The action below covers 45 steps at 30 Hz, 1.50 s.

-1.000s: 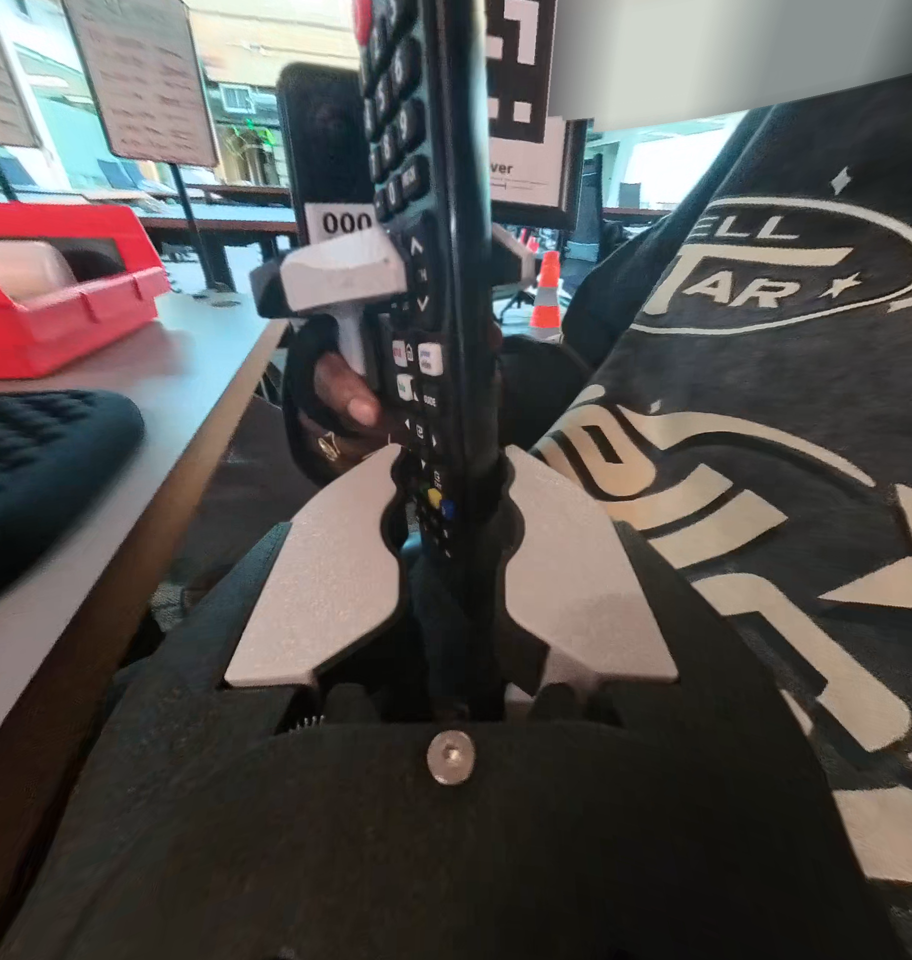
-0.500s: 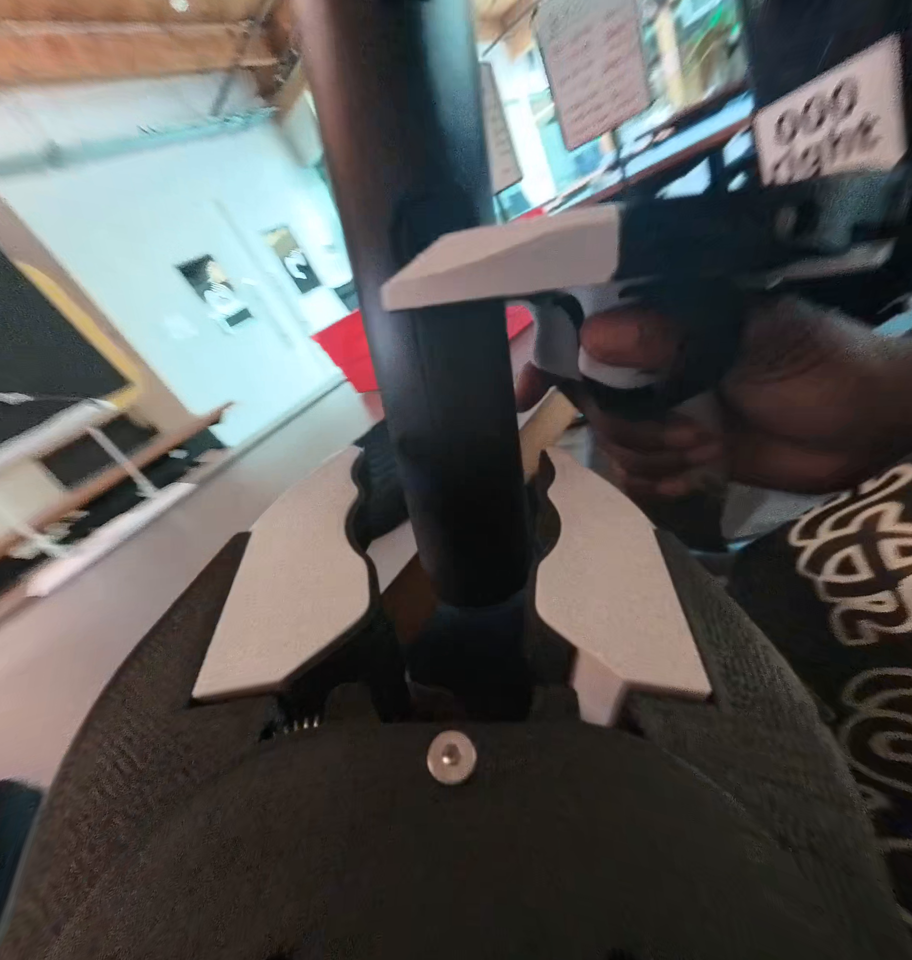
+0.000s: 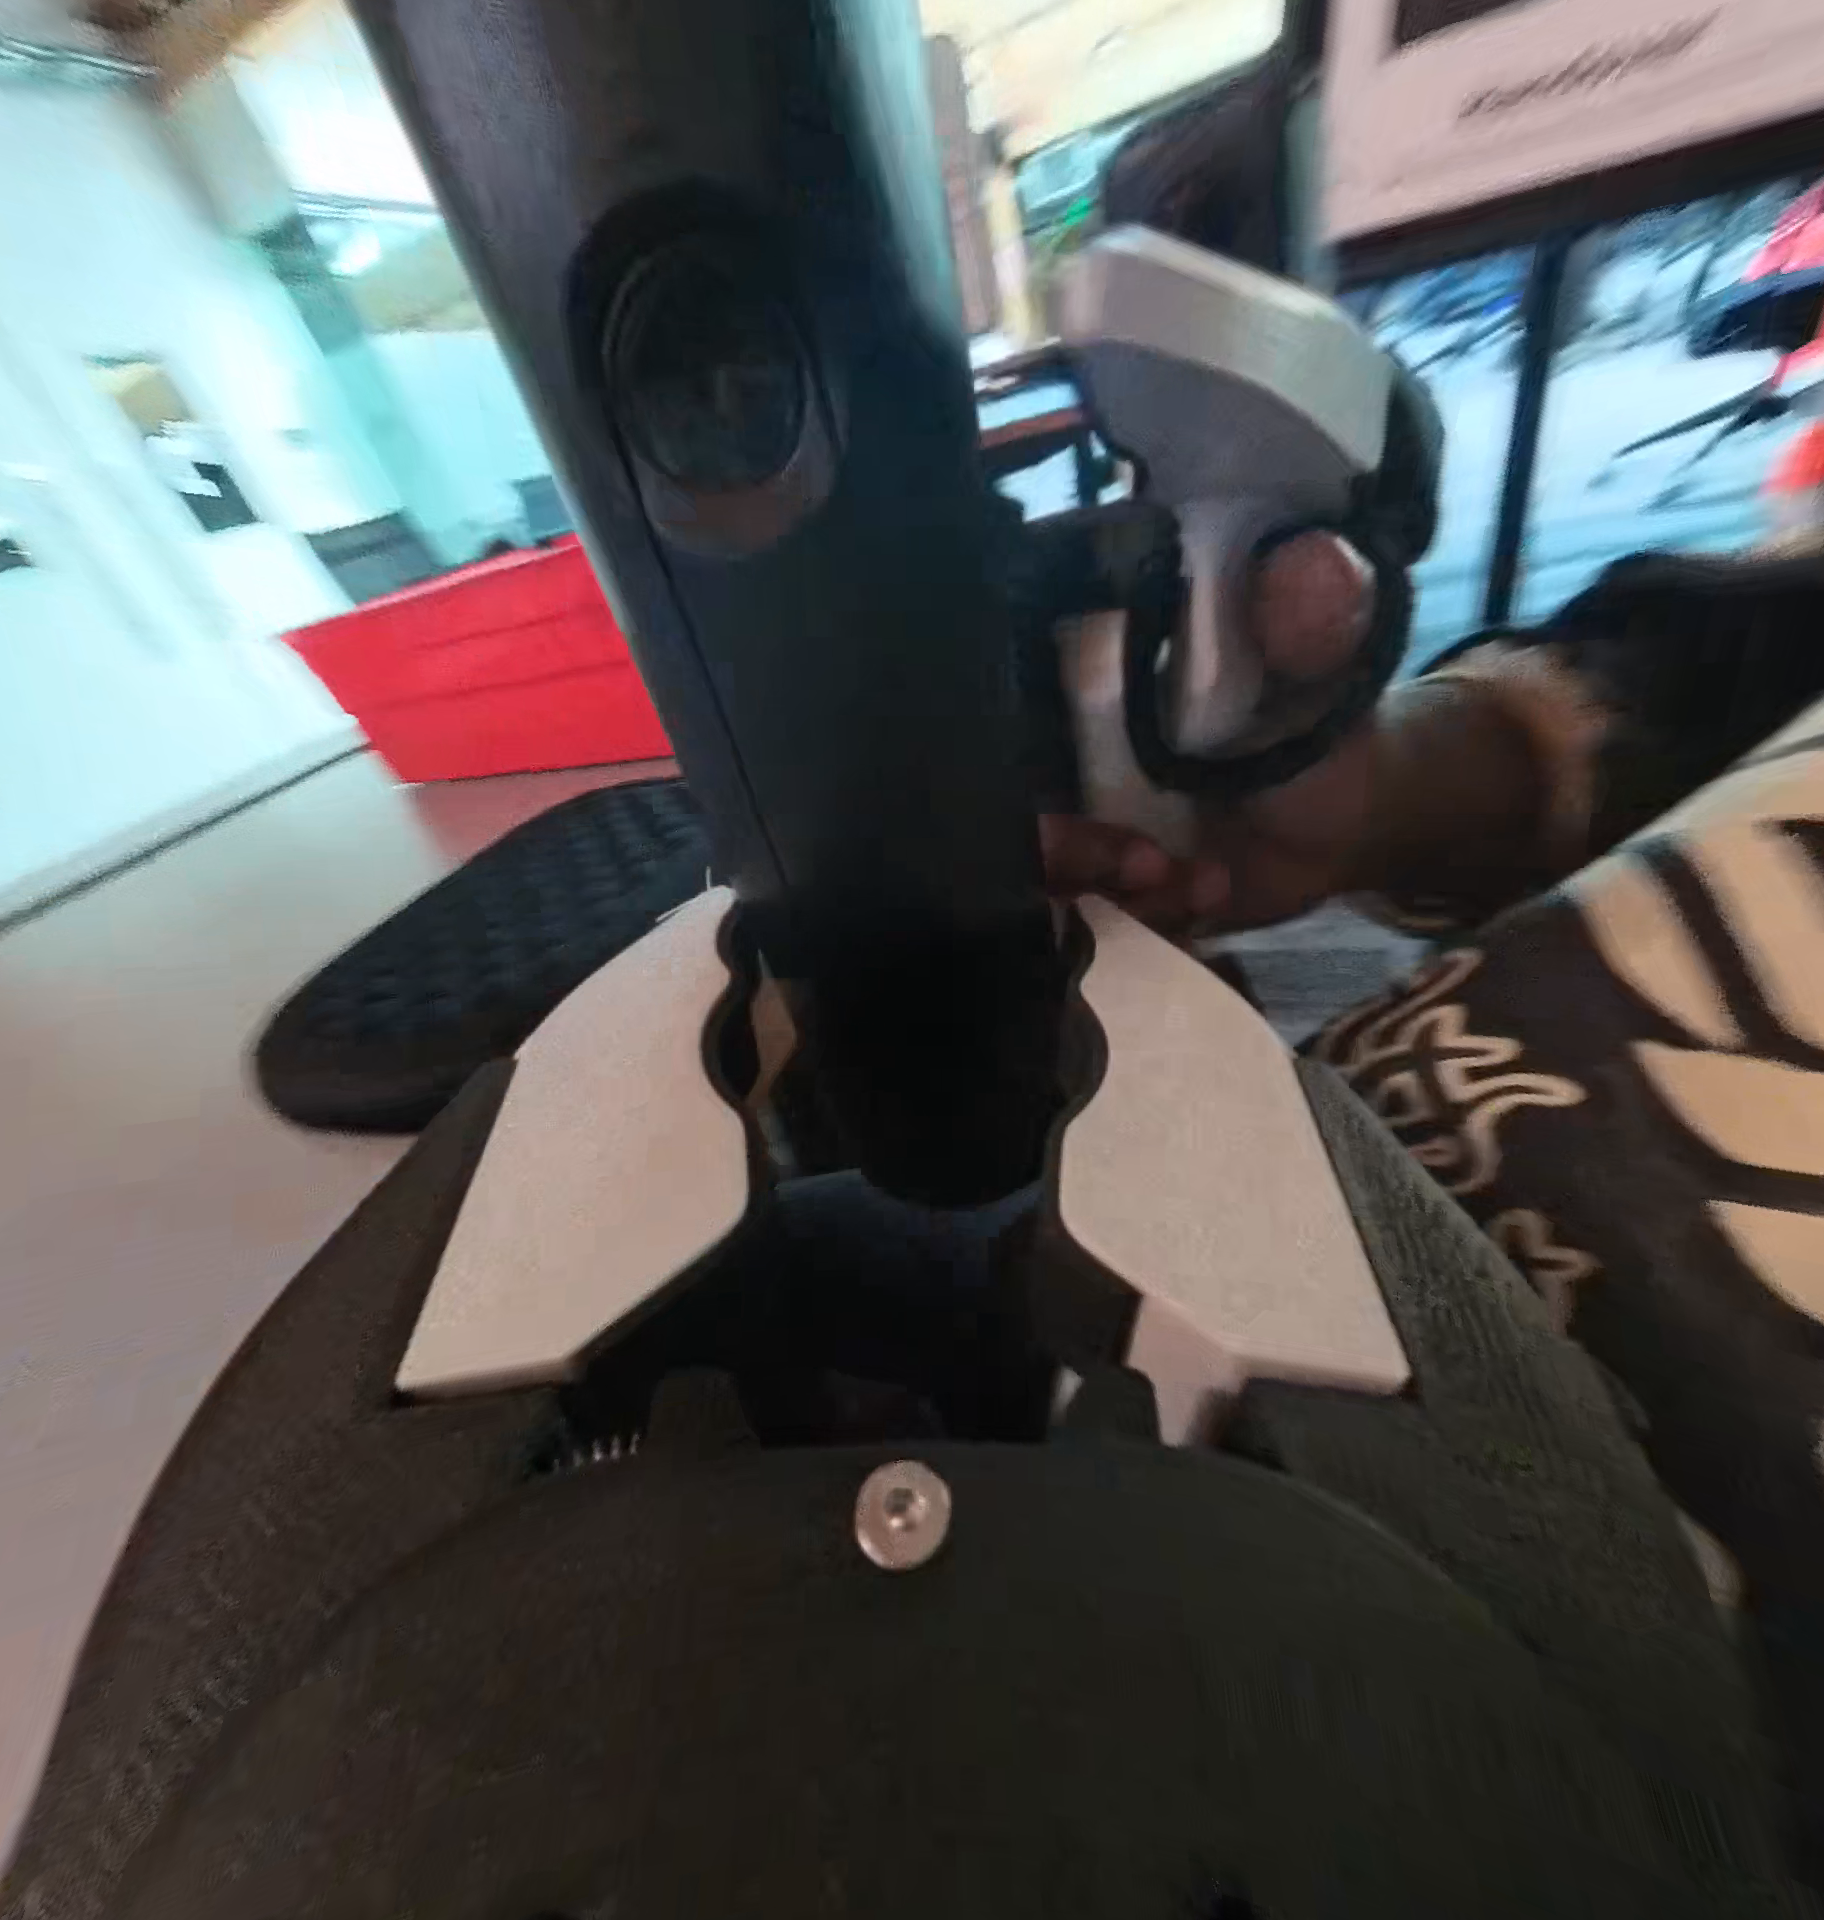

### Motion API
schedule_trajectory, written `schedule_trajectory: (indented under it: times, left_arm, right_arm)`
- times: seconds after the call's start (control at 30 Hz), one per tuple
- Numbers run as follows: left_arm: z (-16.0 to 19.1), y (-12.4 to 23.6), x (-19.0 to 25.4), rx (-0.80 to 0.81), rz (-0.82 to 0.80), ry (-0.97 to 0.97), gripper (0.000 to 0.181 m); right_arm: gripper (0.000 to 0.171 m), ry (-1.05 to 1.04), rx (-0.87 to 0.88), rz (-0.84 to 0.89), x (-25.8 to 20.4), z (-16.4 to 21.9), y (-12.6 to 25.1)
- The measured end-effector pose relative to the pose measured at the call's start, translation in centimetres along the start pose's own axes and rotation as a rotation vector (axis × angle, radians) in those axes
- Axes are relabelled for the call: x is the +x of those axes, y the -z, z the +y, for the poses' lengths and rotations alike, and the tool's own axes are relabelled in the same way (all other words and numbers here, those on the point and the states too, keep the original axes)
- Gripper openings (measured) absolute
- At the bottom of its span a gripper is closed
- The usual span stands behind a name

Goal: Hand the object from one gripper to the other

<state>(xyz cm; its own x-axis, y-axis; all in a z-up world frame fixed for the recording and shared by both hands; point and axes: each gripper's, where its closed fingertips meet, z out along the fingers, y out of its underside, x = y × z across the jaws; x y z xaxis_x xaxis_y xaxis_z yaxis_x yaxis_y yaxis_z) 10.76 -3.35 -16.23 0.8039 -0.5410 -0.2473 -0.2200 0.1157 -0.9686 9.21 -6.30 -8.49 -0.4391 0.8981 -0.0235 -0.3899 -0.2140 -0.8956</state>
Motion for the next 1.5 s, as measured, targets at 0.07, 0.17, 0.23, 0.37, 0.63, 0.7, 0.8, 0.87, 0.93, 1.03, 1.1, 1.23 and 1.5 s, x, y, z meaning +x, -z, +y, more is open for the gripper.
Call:
schedule_trajectory:
  times: [0.07,0.17,0.23,0.37,0.63,0.7,0.8,0.87,0.93,1.03,1.1,1.23,1.5]
  left_arm:
    - [-0.6,0.3,1.3,0.033,0.142,0.073,0.055]
    - [-0.6,0.6,2.1,0.027,0.220,0.102,0.054]
    - [0.0,0.6,2.6,-0.020,0.247,0.074,0.053]
    - [2.0,0.1,3.2,-0.157,0.261,0.053,0.053]
    - [4.6,-0.2,2.3,-0.318,0.187,-0.036,0.056]
    - [4.3,-0.4,2.2,-0.291,0.185,0.022,0.062]
    - [3.3,-0.6,1.6,-0.183,0.186,0.171,0.071]
    - [2.0,-0.7,0.4,-0.067,0.155,0.318,0.078]
    - [1.3,-0.7,-0.9,0.033,0.117,0.475,0.089]
    - [2.3,-0.9,-2.1,0.050,0.066,0.601,0.097]
    - [3.0,-1.3,-1.7,0.019,0.071,0.599,0.097]
    - [4.4,-2.0,0.0,-0.072,0.107,0.512,0.089]
    - [5.8,-2.4,0.0,-0.129,0.067,0.542,0.075]
  right_arm:
    - [0.063,-0.093,-0.045,-0.118,-0.7,0.1,0.2]
    - [0.069,-0.182,-0.119,-0.179,-1.0,1.0,0.4]
    - [0.070,-0.165,-0.168,-0.186,-1.3,1.9,0.3]
    - [0.071,0.035,-0.345,-0.127,-1.3,4.7,-0.1]
    - [0.054,0.297,-0.573,-0.016,-0.2,7.5,0.3]
    - [0.053,0.294,-0.524,-0.014,-0.2,6.8,0.2]
    - [0.053,0.293,-0.405,0.024,0.4,4.6,0.2]
    - [0.053,0.278,-0.294,0.060,1.0,2.3,0.4]
    - [0.053,0.257,-0.185,0.113,2.0,-0.1,0.9]
    - [0.053,0.245,-0.080,0.217,4.2,-3.2,2.3]
    - [0.053,0.275,-0.037,0.294,5.8,-5.4,3.5]
    - [0.053,0.372,0.045,0.442,9.1,-11.0,6.2]
    - [0.054,0.458,0.125,0.742,17.5,-20.0,13.2]
